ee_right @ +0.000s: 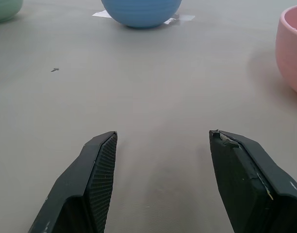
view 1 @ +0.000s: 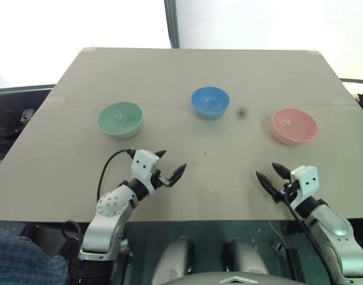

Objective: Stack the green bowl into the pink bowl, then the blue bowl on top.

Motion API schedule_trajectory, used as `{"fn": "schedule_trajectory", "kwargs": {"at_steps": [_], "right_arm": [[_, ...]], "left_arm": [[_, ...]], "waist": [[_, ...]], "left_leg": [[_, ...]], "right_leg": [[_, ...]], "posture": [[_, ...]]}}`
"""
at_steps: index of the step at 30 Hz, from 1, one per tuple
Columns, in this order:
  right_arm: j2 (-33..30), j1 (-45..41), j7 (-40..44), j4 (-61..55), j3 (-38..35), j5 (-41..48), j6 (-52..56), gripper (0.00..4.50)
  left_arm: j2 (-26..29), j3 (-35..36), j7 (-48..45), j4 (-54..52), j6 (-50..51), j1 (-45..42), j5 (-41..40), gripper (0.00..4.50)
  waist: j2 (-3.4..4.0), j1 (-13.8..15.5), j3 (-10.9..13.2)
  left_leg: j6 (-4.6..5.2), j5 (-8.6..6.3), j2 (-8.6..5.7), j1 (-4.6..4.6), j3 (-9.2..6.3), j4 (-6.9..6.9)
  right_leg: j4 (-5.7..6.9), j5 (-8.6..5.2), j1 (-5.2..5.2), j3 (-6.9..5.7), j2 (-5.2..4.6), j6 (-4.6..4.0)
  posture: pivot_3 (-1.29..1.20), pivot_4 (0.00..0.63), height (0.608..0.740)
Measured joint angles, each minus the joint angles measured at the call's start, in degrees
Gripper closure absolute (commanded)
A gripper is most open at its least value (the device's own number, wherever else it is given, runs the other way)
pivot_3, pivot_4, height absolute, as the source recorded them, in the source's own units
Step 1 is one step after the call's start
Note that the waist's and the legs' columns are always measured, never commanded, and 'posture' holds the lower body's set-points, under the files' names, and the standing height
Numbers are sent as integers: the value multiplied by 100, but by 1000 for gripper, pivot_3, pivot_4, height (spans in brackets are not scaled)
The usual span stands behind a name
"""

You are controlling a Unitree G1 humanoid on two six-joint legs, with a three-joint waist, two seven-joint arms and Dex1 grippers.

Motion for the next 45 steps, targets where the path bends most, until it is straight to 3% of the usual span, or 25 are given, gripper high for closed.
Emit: {"fn": "schedule_trajectory", "kwargs": {"at_steps": [32, 45], "right_arm": [[-52, 49, 15, 5, 2, 57, -209, 1340], [-770, -1090, -410, 76, -186, -598, 256, 1340]], "left_arm": [[9, 7, -193, -107, -115, 24, -443, 0], [346, -66, -1192, -1017, 324, -584, -1836, 0]], "waist": [[0, 1, 0], [4, -5, 0]], "left_leg": [[1, 0, 0, 0, 0, 1], [-7, 5, 0, 4, 2, 5]], "right_leg": [[0, 0, 1, -1, 1, 0], [2, 0, 6, -1, 10, 0]], "posture": [[0, 150, 740], [0, 150, 740]]}}
